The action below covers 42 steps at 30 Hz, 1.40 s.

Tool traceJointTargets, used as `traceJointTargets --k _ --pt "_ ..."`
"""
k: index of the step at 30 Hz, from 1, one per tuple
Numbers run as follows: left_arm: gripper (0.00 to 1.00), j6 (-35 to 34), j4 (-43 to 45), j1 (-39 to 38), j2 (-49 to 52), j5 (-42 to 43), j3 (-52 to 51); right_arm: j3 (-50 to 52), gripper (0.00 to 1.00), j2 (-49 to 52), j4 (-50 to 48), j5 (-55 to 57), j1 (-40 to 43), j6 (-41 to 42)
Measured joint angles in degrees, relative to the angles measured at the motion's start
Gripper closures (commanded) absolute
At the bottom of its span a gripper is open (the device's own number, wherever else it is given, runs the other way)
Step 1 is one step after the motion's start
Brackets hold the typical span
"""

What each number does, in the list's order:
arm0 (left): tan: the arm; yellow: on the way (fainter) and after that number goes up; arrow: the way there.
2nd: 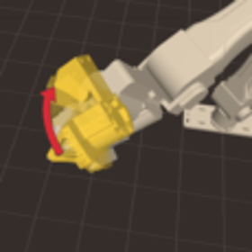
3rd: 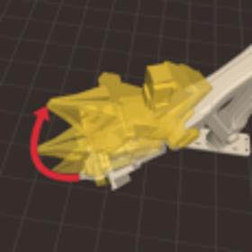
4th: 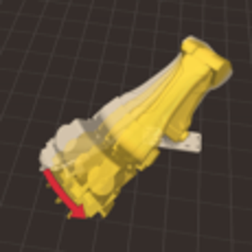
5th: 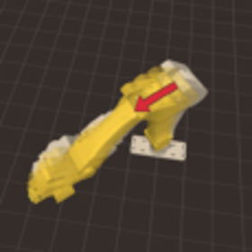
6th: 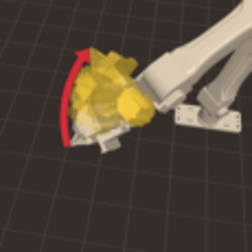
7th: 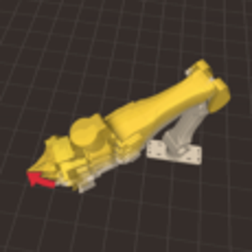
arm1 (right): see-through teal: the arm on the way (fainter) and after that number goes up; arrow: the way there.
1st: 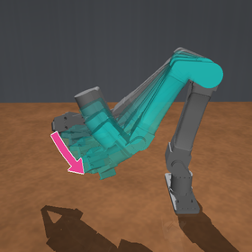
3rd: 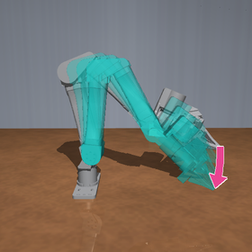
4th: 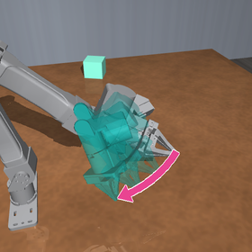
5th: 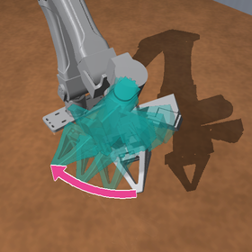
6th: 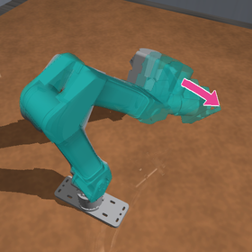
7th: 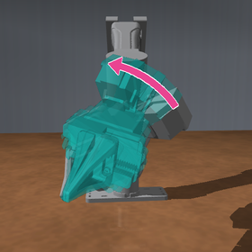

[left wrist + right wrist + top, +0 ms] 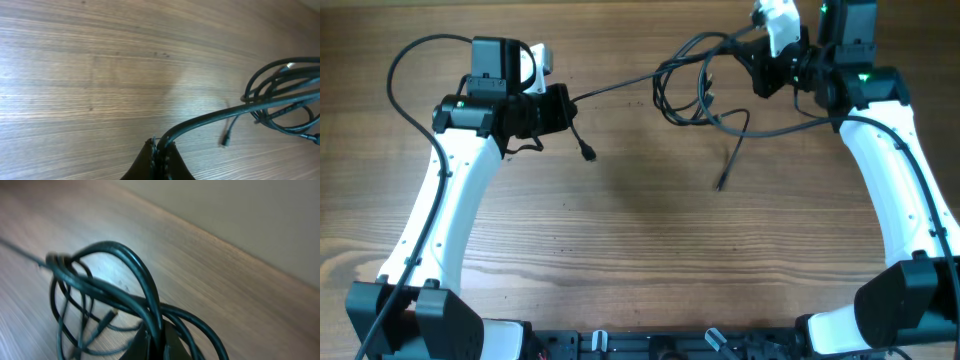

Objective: Untangle cables

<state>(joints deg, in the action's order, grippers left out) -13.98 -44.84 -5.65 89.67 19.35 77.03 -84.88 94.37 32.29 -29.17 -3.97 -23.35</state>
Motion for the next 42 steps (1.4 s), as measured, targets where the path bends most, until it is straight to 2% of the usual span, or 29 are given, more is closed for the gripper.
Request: traceJointTargets --k 3,7,12,17,22,27,29,32,37,40,42 --pt "0.96 1.11 -0.48 0.0 0.0 -1.73 0.0 0.0 0.96 0.0 4.42 1.18 0.57 -11.74" --pt "0.96 3.87 -1.25 0.0 0.0 -3.5 0.0 0.0 0.96 -0.04 11.06 2.56 2.08 -32.02" --pt "0.96 5.46 -1.38 0.0 0.0 -4.55 -0.02 0.0 0.95 -0.26 11.37 1.42 2.45 -48.92" --pt "0.96 5.86 -1.6 0.17 0.0 -6.4 -0.02 0.0 0.95 -0.26 11.23 -5.53 3.39 -57.66" --pt "0.96 6.01 -2.03 0.68 0.0 -8.04 -0.04 -0.13 0.96 -0.28 21.38 -13.2 4.35 -70.12" --pt "0.96 6.01 -2.16 0.74 0.0 -8.66 -0.04 -0.13 0.96 -0.28 22.95 -14.51 4.42 -75.69" --pt "0.96 6.01 -2.25 0.74 0.0 -8.55 -0.04 -0.11 0.96 -0.28 21.97 -14.8 4.42 -75.3" --pt "0.96 6.01 -3.28 1.14 0.0 -6.78 -0.04 -0.11 0.96 -0.28 18.29 -15.3 4.68 -68.48" --pt "0.96 5.99 -4.94 1.07 0.0 -3.91 -0.66 -0.11 0.96 -0.28 12.46 -16.48 5.2 -41.4" --pt "0.96 6.01 -4.9 0.39 0.0 -3.45 -0.98 -0.11 0.96 -0.28 10.12 -16.48 5.22 -18.47" --pt "0.96 6.01 -4.9 0.28 0.0 -3.41 -1.03 -0.11 0.96 -0.28 9.62 -16.5 5.22 -8.0"
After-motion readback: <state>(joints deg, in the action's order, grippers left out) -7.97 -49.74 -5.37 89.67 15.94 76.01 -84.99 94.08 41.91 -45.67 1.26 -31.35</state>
